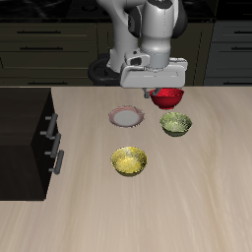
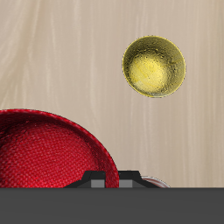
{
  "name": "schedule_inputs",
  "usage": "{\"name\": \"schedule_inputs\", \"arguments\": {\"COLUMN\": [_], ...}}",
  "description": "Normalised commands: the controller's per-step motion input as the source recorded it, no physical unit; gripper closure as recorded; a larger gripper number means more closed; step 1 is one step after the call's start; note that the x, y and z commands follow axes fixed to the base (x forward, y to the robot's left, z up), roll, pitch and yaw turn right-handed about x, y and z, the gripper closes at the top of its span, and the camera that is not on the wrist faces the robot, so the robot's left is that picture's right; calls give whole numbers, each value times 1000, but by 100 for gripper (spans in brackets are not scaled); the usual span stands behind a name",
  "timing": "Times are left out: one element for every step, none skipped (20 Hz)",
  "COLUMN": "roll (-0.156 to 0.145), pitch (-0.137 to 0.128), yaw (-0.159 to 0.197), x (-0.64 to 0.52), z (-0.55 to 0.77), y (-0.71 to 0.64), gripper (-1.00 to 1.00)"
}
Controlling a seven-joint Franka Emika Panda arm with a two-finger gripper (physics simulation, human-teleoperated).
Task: Place the red bowl on the plate
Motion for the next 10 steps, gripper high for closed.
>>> {"name": "schedule_inputs", "arguments": {"roll": [0, 8, 12, -16, 46, 27, 38, 10, -12, 24], "pitch": [0, -39, -15, 0, 8, 15, -38, -20, -31, -6], "yaw": [0, -19, 11, 28, -34, 12, 64, -21, 19, -1], "x": [83, -526, -280, -207, -176, -211, -484, -220, -84, -169], "z": [3, 13, -68, -44, -28, -44, 7, 40, 40, 47], "y": [124, -344, -87, -127, -34, 3, -109, -78, 9, -254], "gripper": [100, 100, 100, 100, 100, 100, 100, 100, 100, 100]}}
